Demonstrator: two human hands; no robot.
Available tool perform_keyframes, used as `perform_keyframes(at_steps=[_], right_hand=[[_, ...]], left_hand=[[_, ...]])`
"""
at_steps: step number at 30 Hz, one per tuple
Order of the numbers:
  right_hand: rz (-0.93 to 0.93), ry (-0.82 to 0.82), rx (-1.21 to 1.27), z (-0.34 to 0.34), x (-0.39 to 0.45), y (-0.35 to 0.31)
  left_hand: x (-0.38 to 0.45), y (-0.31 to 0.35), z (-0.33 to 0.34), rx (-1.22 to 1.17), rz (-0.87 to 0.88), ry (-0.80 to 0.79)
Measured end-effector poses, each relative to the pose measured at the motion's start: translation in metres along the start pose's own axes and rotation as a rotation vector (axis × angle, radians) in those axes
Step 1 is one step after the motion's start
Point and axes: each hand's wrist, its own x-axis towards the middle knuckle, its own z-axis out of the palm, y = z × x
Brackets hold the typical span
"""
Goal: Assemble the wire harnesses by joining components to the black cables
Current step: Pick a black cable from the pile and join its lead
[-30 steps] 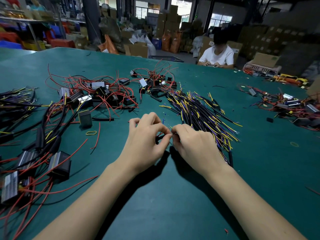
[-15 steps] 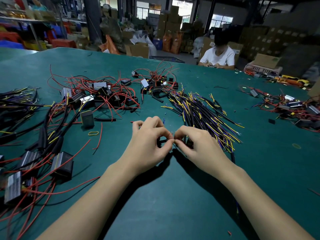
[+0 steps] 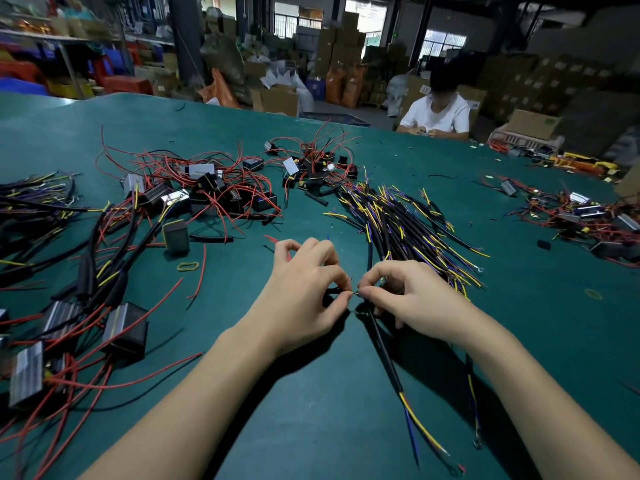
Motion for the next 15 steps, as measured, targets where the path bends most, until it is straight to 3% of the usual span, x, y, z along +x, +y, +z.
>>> perform_keyframes(at_steps=[5,10,15], right_hand=[[0.011,0.012,-0.017,0.003,0.001,-0.002],[0.043,0.083,-0.218,0.008,0.003,-0.006],[0.059,0.122,0.065,0.016,0.004,-0.009]], left_hand=[[-0.001,0.002,0.002,0.018,-0.005,0.009],[0.001,0.006,0.005,0.052,-0.046,0.064],[0.000,0.003,0.005,0.023,-0.052,0.097]])
